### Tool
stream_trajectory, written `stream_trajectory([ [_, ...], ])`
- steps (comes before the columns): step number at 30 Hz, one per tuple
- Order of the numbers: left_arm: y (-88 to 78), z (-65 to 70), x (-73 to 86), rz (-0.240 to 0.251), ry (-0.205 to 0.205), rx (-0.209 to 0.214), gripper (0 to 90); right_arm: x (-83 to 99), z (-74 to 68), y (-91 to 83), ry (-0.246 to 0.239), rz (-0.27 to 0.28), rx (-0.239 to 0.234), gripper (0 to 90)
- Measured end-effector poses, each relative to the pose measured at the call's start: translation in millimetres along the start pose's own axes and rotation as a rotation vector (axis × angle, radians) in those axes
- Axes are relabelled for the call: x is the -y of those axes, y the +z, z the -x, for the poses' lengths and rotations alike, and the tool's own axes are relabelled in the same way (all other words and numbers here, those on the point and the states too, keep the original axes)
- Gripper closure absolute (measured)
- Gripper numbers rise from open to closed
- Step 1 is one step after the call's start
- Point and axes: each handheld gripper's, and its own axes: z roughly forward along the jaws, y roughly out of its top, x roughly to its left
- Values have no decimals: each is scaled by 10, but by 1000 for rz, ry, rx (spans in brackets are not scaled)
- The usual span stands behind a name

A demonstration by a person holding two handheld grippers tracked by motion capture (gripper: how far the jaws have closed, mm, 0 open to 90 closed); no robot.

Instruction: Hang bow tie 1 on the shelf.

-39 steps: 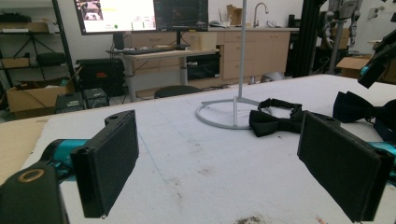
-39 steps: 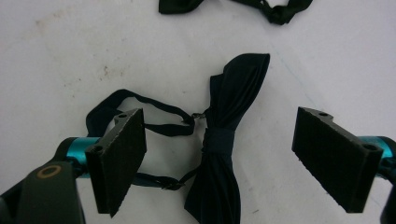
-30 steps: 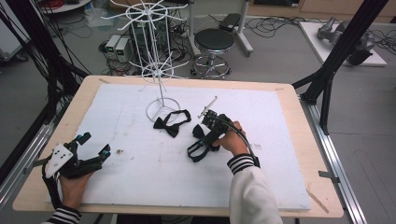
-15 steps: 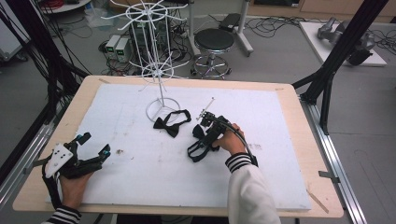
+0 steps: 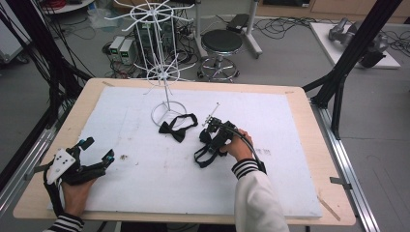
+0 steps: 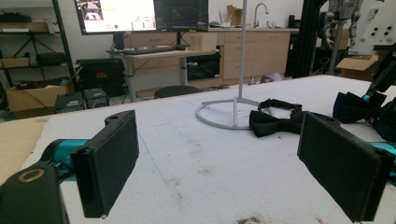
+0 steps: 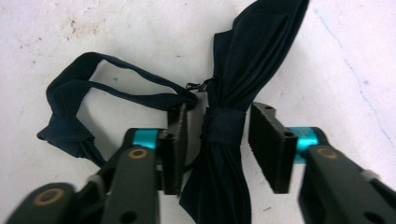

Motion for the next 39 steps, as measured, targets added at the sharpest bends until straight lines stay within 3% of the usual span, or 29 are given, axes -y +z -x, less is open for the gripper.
stream_trajectory([
  [5,-1,1,1,0,-1,2,131,-27,-22,-10,9,1,18,714],
  [19,-2,-1,0,0,1,1,131,-39,-43,-30,3,18,10,725],
  [39,-3,2,1,-1,0,2,131,18,-56,-370,95,255,0,729],
])
